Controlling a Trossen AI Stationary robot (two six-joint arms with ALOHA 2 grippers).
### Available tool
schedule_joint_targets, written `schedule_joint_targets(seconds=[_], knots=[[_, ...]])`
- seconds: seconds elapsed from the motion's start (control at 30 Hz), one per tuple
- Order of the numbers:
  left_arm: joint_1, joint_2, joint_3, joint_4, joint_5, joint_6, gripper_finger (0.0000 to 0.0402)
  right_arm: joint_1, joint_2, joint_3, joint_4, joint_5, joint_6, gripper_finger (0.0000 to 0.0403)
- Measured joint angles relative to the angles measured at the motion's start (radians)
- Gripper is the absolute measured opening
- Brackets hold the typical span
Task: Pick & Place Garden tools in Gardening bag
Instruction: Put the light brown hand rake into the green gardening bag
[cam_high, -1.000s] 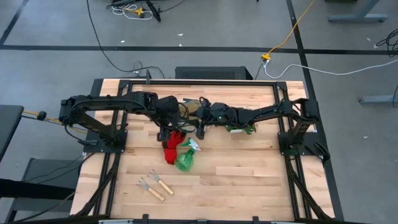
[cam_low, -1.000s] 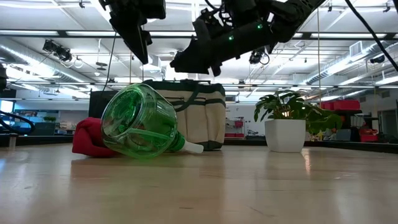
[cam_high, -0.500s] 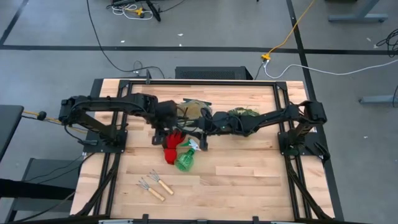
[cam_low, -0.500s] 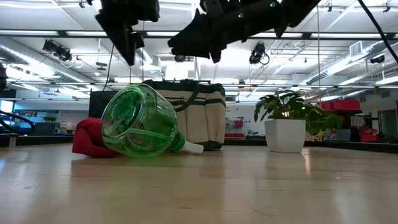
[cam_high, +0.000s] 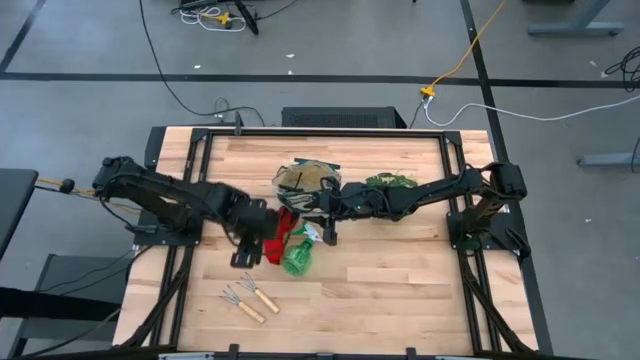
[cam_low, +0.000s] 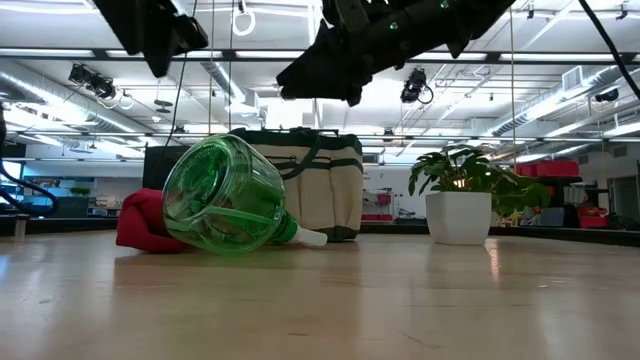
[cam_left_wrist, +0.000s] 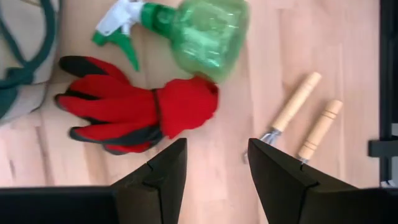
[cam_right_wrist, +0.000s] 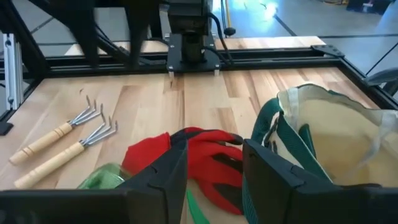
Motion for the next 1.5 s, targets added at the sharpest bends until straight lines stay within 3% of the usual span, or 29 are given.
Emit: schedule_joint_targets(seconds=[0.23, 0.67, 1.1, 1.5], knots=[[-0.162, 0.0, 0.0, 0.039, -0.073, -0.167, 0.0177, 0.0, 0.0, 0.0, -0.002, 0.0, 0.008, 0.0155], [-0.395, 0.06, 0.0, 0.083, -0.254, -0.281, 0.0177, 0.0, 0.0, 0.0, -0.002, 0.0, 0.008, 0.0155], [-0.432, 0.256, 0.0, 0.157, -0.214, -0.279, 0.0177, 0.0, 0.0, 0.0, -0.002, 0.0, 0.009, 0.0155], [-0.437, 0.394, 0.0, 0.257, -0.115, -0.276, 0.0177, 0.0, 0.0, 0.0, -0.002, 0.0, 0.007, 0.0155]])
